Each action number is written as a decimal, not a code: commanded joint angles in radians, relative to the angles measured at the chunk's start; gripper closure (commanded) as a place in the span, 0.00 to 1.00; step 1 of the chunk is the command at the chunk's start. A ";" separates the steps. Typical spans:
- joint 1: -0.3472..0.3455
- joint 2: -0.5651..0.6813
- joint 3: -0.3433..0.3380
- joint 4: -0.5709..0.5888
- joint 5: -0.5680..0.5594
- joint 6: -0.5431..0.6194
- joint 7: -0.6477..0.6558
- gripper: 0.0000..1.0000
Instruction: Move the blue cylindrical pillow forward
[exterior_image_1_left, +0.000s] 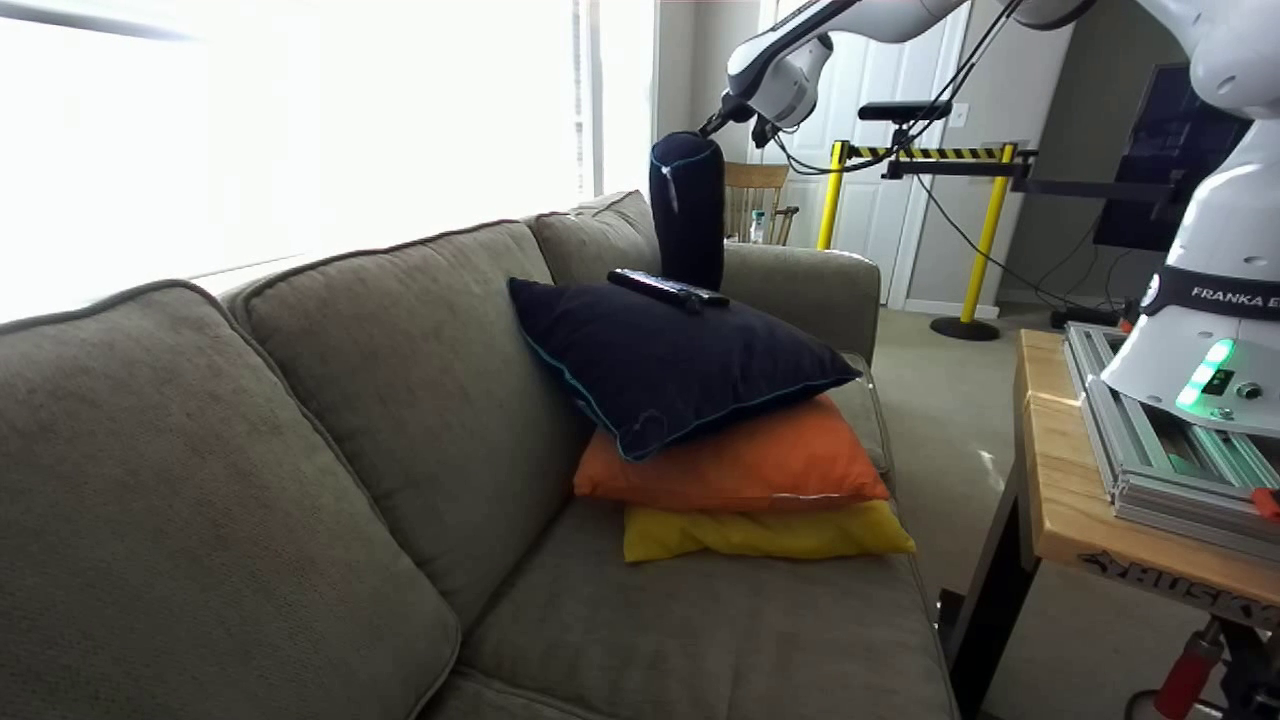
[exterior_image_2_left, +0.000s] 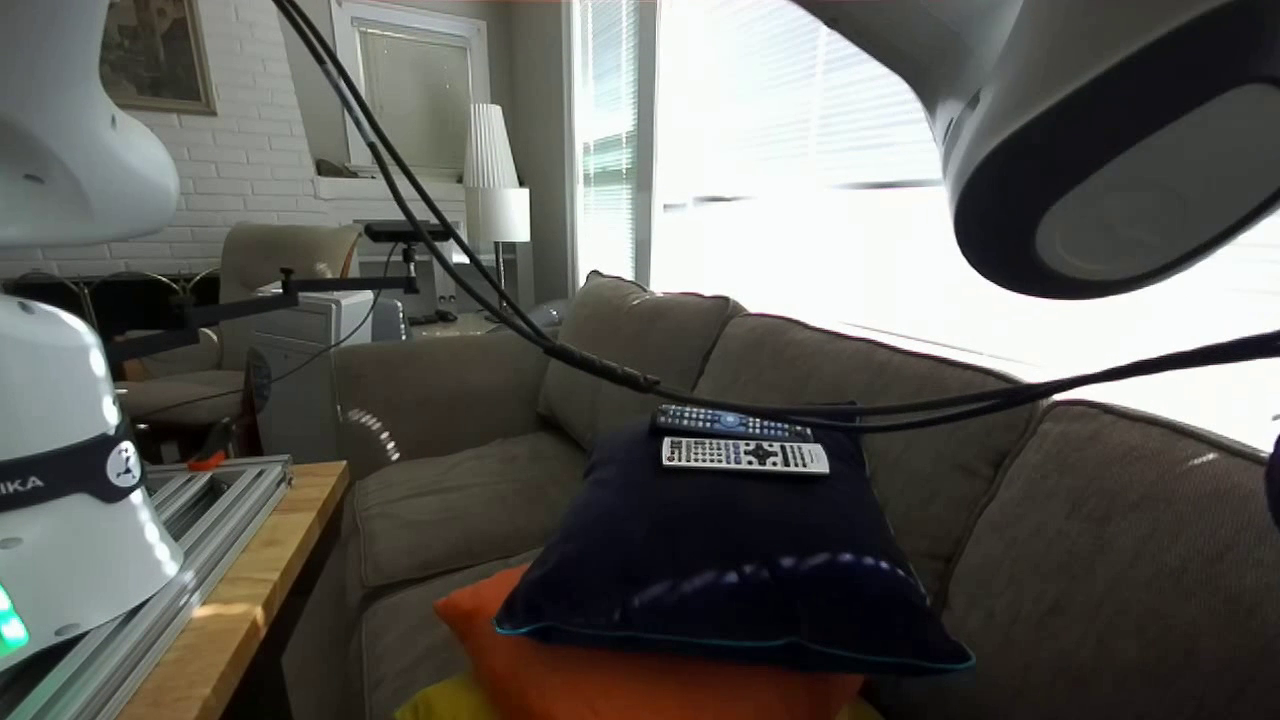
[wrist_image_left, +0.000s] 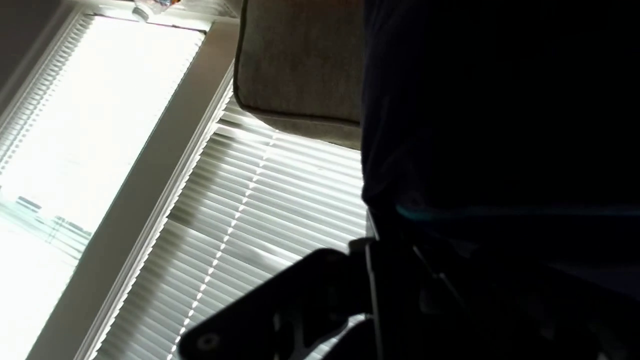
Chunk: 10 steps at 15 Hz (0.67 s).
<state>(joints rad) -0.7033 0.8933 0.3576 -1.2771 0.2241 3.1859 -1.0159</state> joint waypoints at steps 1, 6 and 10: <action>-0.013 0.040 0.017 0.110 -0.026 -0.006 -0.038 0.99; 0.000 0.060 0.003 0.149 -0.026 -0.002 -0.075 0.99; 0.020 0.095 -0.008 0.117 -0.022 0.011 -0.088 0.99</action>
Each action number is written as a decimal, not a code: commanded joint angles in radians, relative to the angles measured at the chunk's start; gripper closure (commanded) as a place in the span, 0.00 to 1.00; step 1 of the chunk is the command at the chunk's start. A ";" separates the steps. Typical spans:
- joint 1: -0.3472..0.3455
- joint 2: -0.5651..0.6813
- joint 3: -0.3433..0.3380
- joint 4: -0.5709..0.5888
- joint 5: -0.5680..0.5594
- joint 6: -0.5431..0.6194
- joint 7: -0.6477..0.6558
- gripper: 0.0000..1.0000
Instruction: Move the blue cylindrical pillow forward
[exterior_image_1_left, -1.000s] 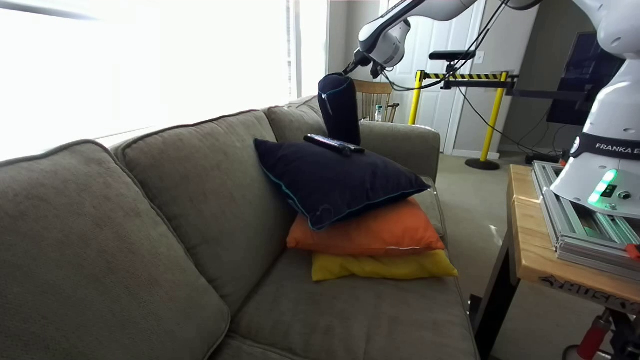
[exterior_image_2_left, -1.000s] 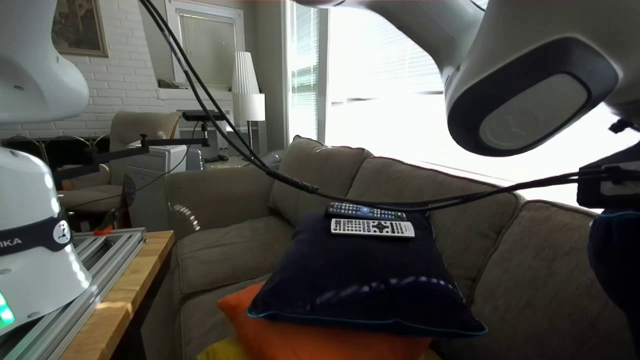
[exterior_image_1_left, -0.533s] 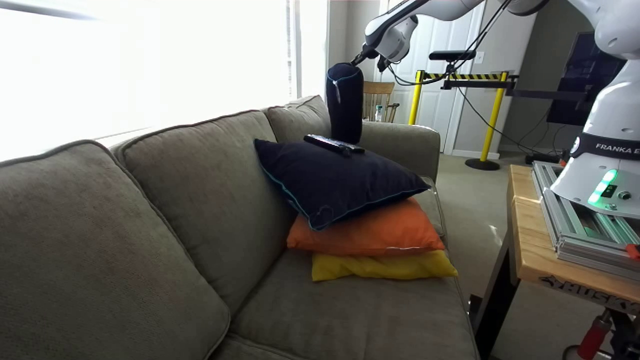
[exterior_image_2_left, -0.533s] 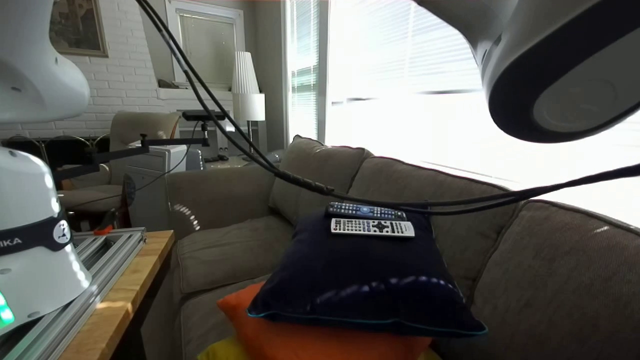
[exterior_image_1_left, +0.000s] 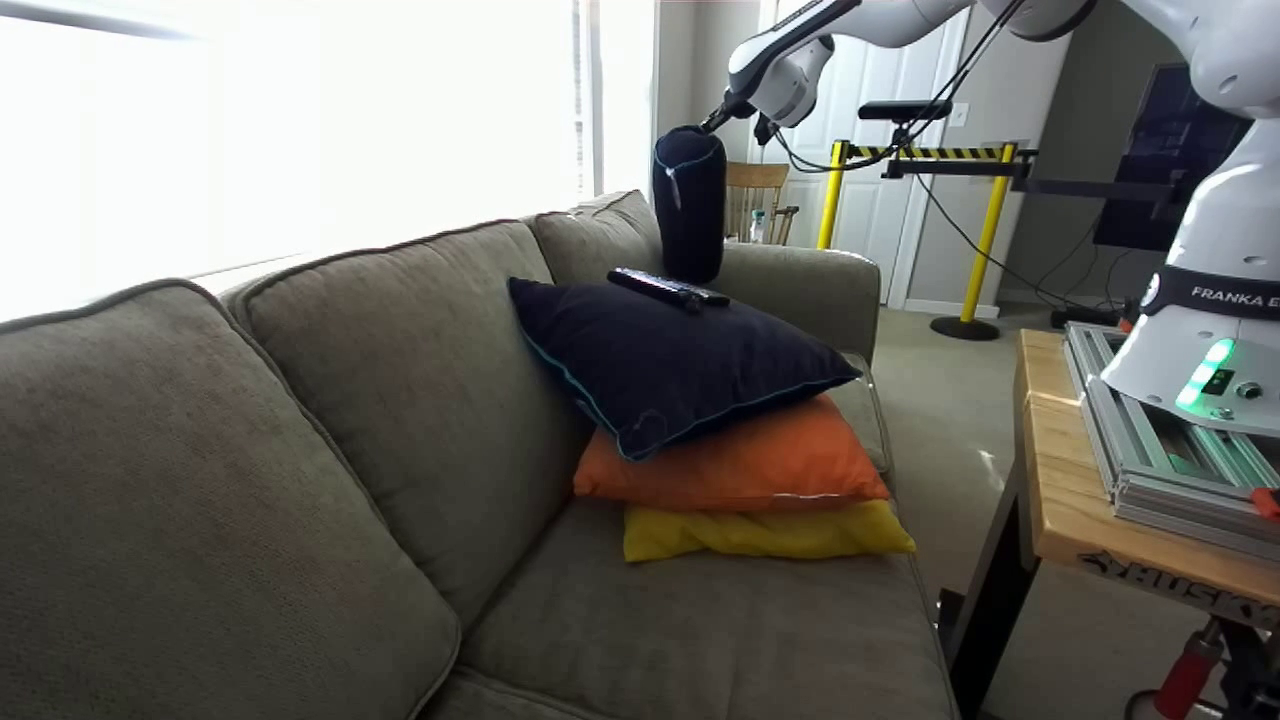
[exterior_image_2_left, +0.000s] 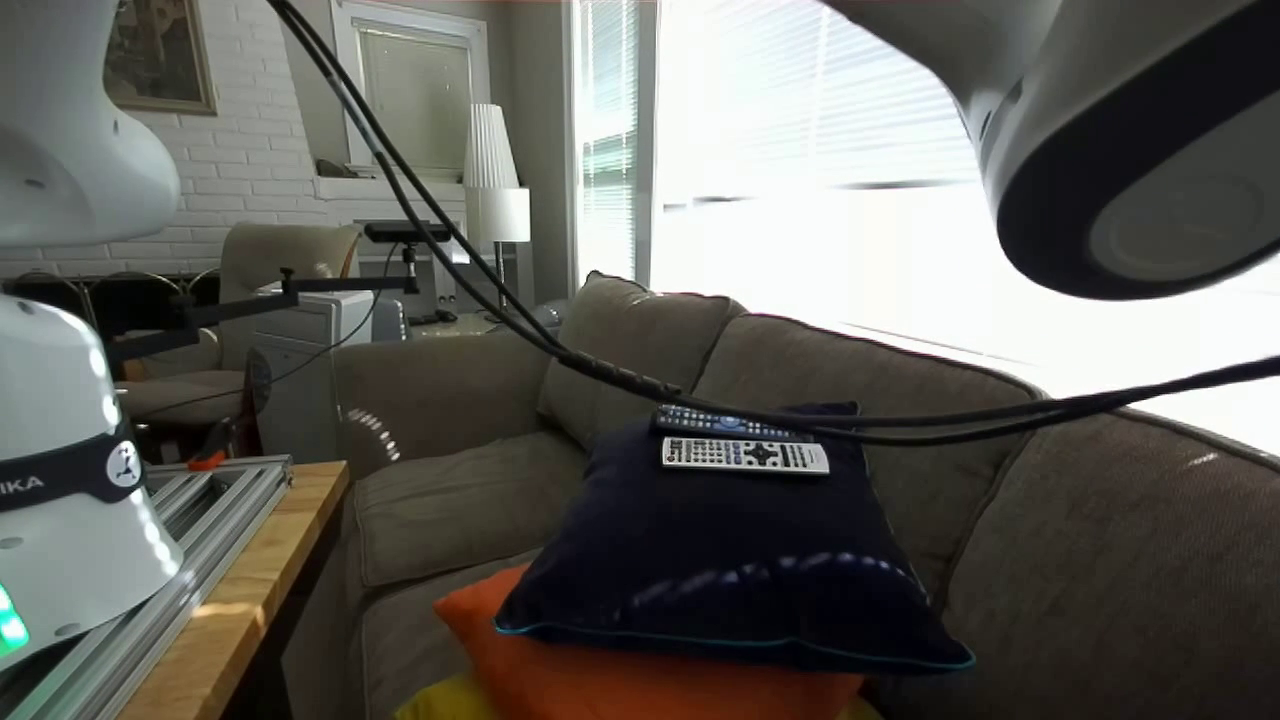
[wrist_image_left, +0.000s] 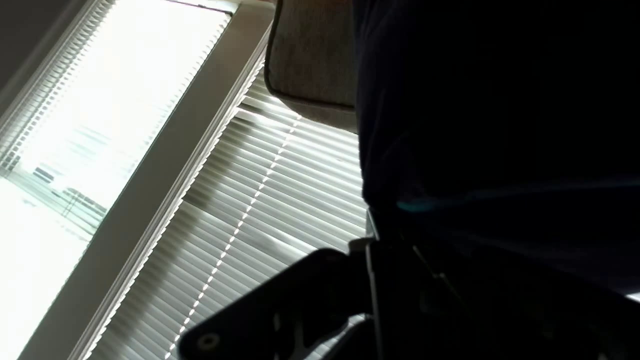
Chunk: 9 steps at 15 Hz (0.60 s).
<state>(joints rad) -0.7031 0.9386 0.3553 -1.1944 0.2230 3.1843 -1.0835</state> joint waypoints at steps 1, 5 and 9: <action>0.026 0.060 -0.011 0.026 -0.019 0.010 -0.022 0.99; 0.073 0.096 -0.040 0.004 -0.016 0.013 -0.023 0.99; 0.139 0.098 -0.062 -0.017 -0.013 0.013 -0.020 0.99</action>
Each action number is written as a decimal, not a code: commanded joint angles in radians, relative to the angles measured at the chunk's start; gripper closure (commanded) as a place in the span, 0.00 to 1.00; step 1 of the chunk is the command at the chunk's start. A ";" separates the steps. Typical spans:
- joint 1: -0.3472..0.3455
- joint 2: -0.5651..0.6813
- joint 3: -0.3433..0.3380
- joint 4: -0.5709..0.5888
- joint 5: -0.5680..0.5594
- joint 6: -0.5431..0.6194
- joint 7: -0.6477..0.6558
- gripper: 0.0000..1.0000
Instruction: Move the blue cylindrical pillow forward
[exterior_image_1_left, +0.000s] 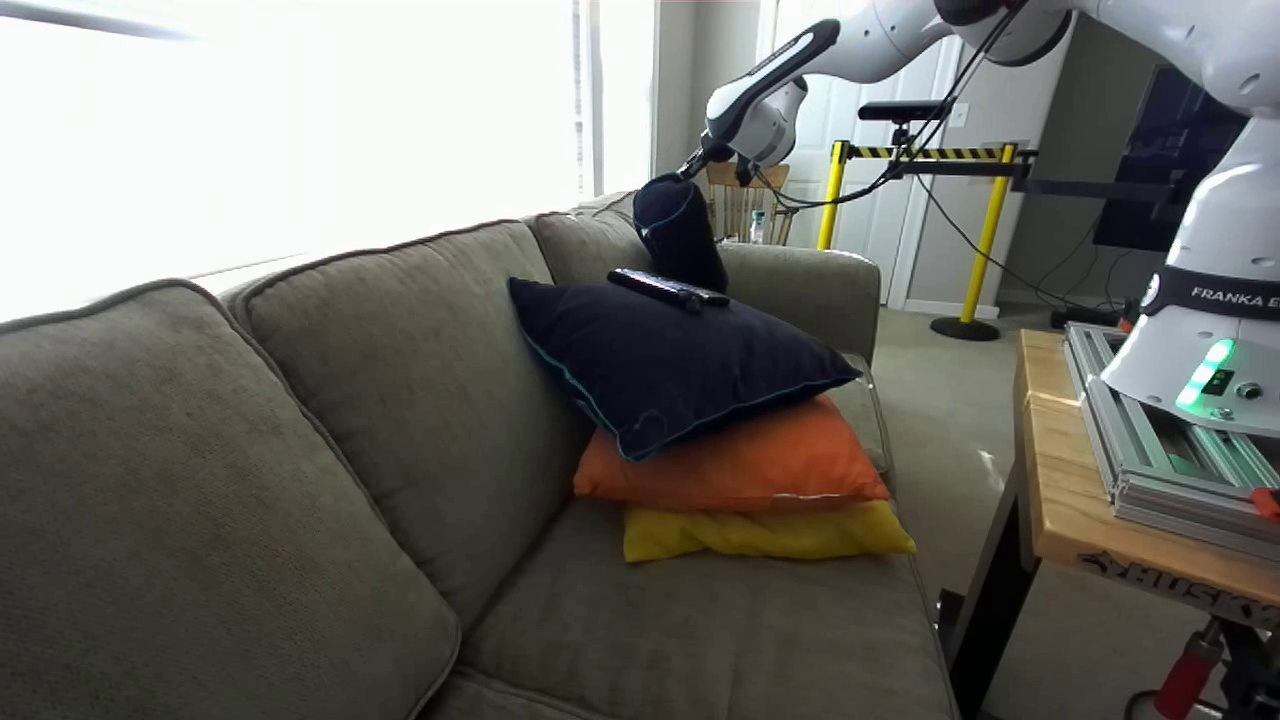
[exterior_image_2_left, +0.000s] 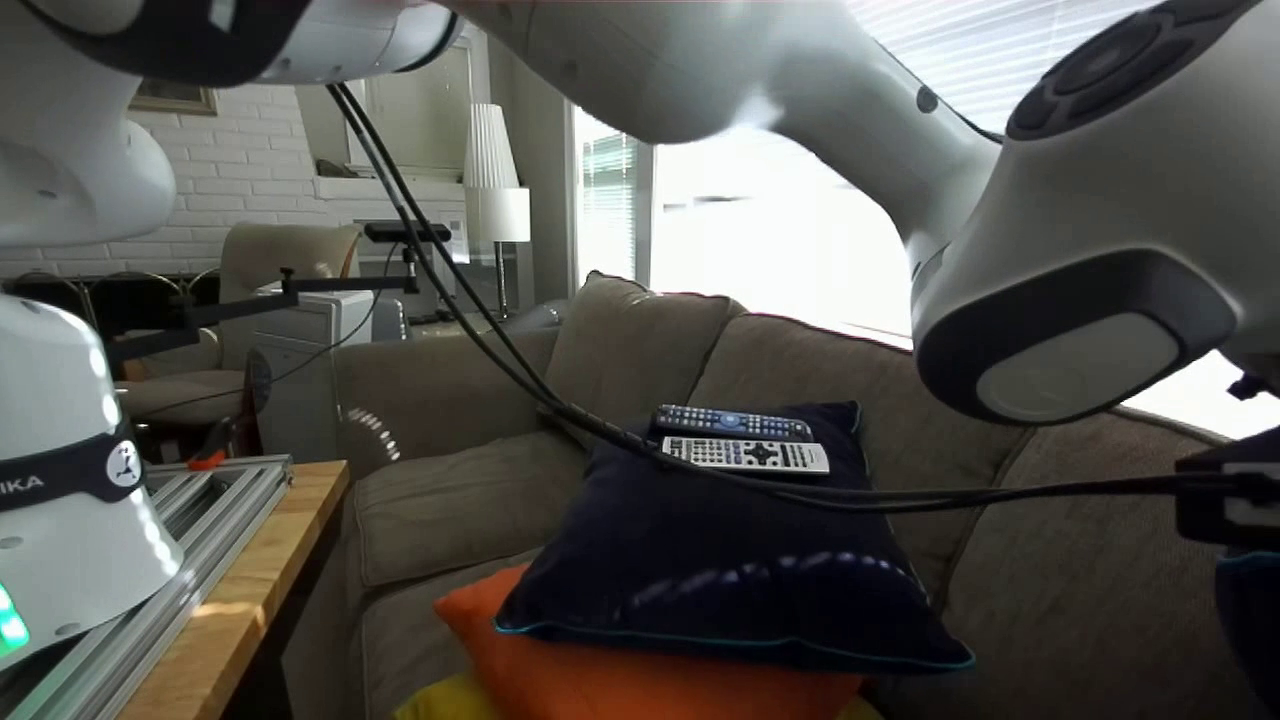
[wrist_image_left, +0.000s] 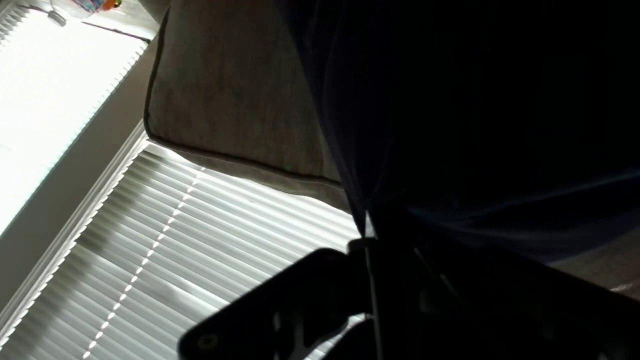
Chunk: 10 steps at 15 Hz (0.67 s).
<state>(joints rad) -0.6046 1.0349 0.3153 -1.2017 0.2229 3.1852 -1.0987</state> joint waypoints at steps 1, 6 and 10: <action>0.058 -0.003 -0.031 -0.017 -0.012 0.008 -0.002 0.99; 0.134 -0.016 -0.097 -0.038 0.002 -0.014 0.017 0.64; 0.155 -0.020 -0.115 -0.035 0.003 -0.018 0.014 0.36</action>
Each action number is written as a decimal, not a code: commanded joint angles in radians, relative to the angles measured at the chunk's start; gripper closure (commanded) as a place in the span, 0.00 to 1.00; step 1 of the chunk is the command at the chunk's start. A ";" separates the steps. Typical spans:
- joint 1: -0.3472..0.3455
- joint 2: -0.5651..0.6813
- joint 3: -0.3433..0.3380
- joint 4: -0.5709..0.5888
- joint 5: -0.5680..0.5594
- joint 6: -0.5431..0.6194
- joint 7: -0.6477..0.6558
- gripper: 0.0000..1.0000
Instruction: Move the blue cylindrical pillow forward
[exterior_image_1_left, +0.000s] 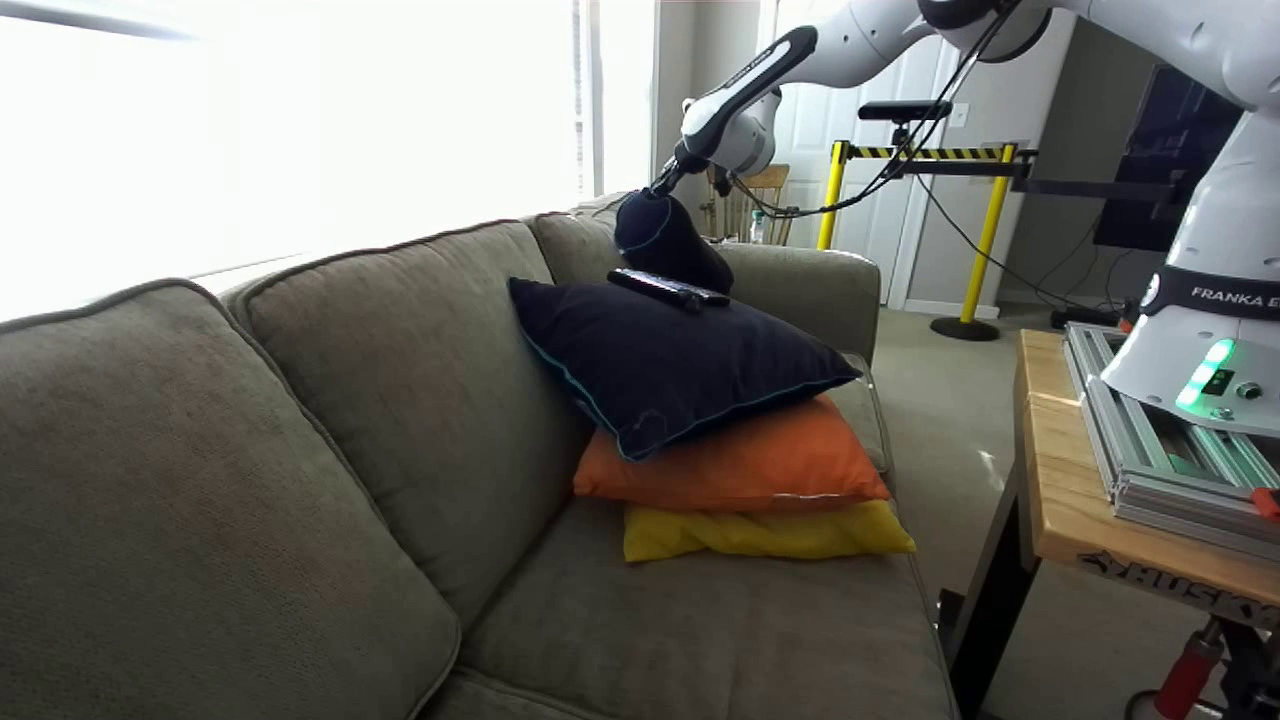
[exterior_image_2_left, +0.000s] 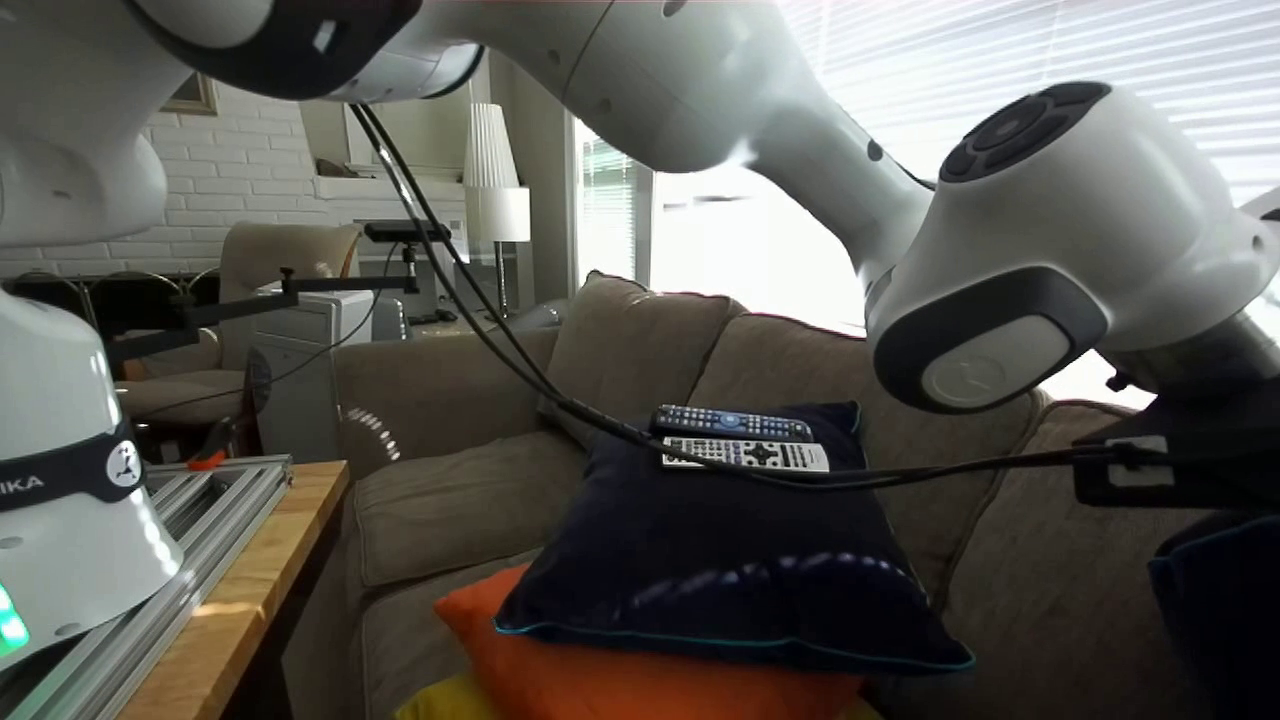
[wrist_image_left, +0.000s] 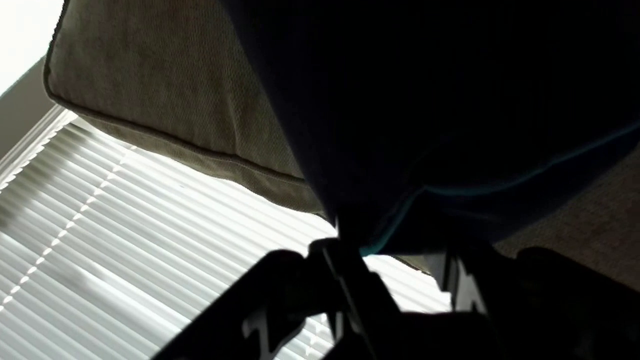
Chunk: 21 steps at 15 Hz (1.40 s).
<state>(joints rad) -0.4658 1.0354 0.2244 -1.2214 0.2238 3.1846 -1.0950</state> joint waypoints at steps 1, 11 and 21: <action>0.018 -0.022 -0.026 -0.016 0.002 -0.021 0.009 0.28; -0.031 -0.063 0.015 -0.091 -0.172 -0.095 0.130 0.00; 0.035 -0.255 -0.145 -0.246 -0.158 -0.409 0.408 0.00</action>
<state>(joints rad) -0.4574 0.8636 0.1329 -1.3849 0.0857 2.8565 -0.7822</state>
